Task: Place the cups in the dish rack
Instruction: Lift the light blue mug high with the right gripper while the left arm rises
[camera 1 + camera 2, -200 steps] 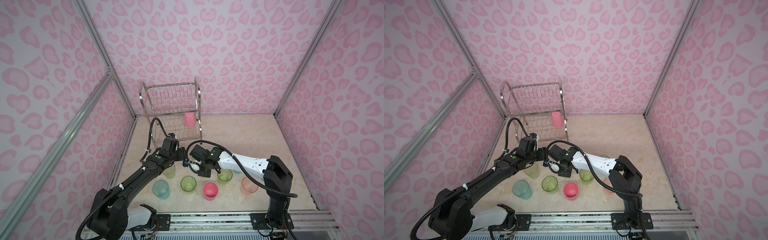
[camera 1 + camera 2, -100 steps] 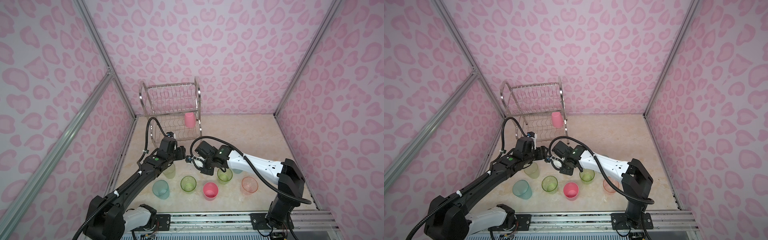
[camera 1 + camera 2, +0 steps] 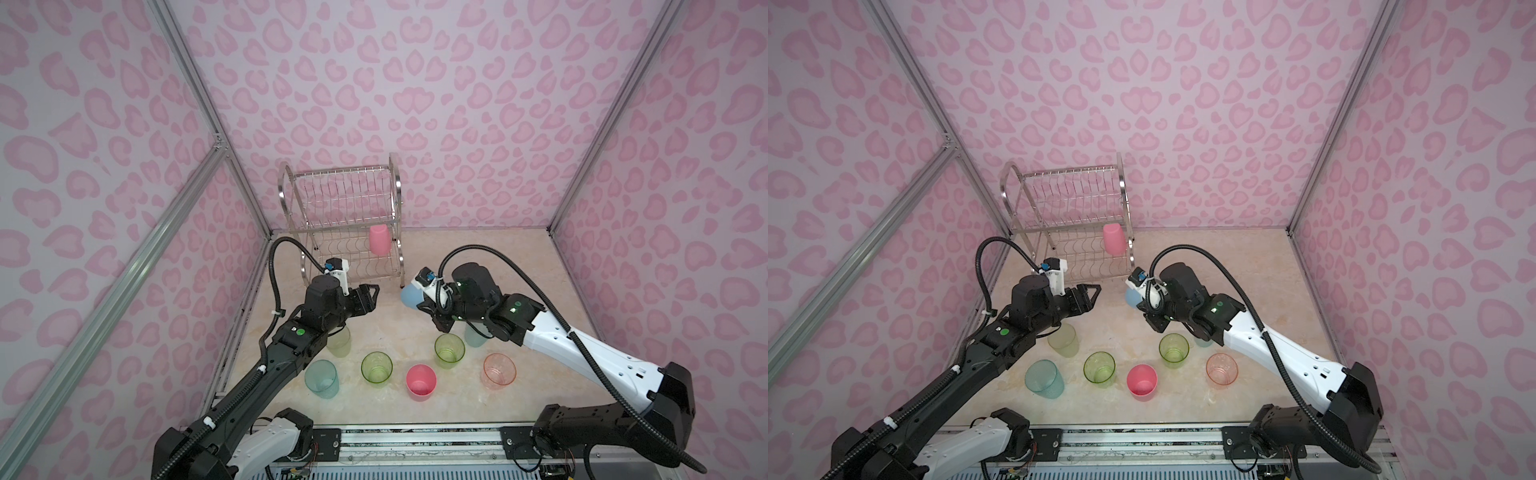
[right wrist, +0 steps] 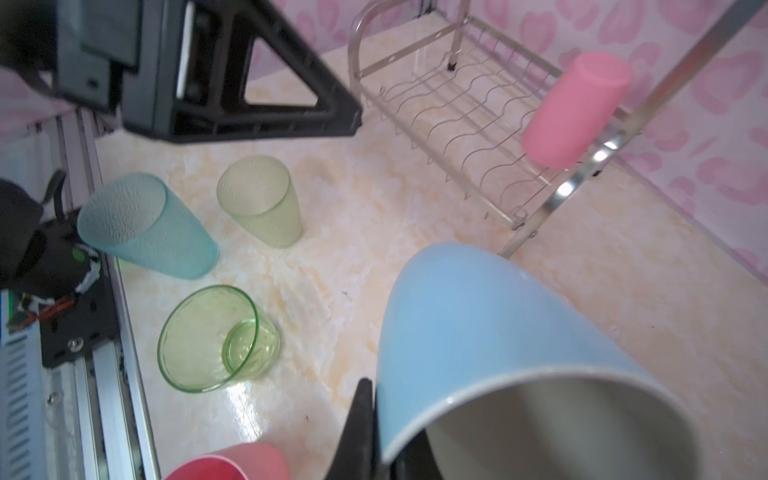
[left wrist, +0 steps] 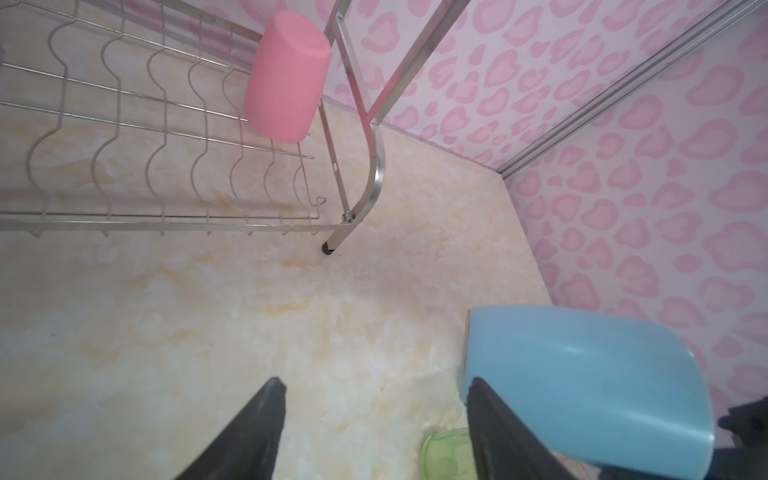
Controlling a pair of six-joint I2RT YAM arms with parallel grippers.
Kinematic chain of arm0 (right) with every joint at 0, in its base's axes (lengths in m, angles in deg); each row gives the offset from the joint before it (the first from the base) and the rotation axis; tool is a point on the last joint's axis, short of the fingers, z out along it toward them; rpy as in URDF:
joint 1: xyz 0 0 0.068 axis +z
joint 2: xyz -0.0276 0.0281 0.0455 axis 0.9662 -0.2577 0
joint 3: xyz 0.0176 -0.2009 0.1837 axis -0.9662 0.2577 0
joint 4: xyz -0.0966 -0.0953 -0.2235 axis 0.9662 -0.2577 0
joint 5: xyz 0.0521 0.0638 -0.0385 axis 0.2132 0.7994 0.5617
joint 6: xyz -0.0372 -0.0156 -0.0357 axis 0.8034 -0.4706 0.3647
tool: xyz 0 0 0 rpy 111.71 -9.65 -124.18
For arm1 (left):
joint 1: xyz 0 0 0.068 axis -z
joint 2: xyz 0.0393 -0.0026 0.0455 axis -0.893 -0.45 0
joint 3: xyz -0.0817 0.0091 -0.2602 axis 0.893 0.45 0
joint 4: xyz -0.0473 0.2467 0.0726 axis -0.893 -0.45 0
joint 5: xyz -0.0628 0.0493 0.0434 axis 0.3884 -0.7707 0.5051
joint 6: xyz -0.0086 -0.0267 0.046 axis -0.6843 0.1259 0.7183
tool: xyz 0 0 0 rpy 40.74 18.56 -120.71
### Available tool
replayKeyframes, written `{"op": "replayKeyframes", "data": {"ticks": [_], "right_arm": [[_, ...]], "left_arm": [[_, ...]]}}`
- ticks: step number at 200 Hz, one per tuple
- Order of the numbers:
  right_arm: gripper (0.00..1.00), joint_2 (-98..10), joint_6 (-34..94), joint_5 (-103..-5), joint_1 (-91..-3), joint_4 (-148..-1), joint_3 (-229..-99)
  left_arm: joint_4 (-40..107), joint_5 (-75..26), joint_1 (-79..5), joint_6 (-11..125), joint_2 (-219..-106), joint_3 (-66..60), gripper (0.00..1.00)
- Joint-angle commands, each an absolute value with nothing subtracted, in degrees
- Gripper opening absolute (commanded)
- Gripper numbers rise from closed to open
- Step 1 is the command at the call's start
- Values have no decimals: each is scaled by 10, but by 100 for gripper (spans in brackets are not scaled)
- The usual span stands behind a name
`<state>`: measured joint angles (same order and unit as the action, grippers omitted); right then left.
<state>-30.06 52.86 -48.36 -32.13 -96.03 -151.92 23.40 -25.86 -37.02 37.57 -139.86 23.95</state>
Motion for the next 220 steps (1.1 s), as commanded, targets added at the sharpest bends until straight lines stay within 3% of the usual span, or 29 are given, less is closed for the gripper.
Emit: {"op": "replayKeyframes", "data": {"ticks": [1, 62, 132, 162, 220], "right_arm": [[0, -268, 384, -449, -366, -805, -1496], [0, -220, 63, -446, -472, -572, -1435], [0, -225, -227, -482, -531, -277, -1378], [0, -232, -285, -478, -539, -192, -1368], [0, -212, -293, -469, -548, -189, -1355]], "left_arm": [[323, -206, -366, 336, -1398, 229, 72], [510, -100, -349, 246, -1449, 221, 72], [633, -112, -278, 146, -1505, 185, 72], [682, -112, -247, 102, -1562, 139, 69], [721, -105, -226, 93, -1636, 64, 63]]}}
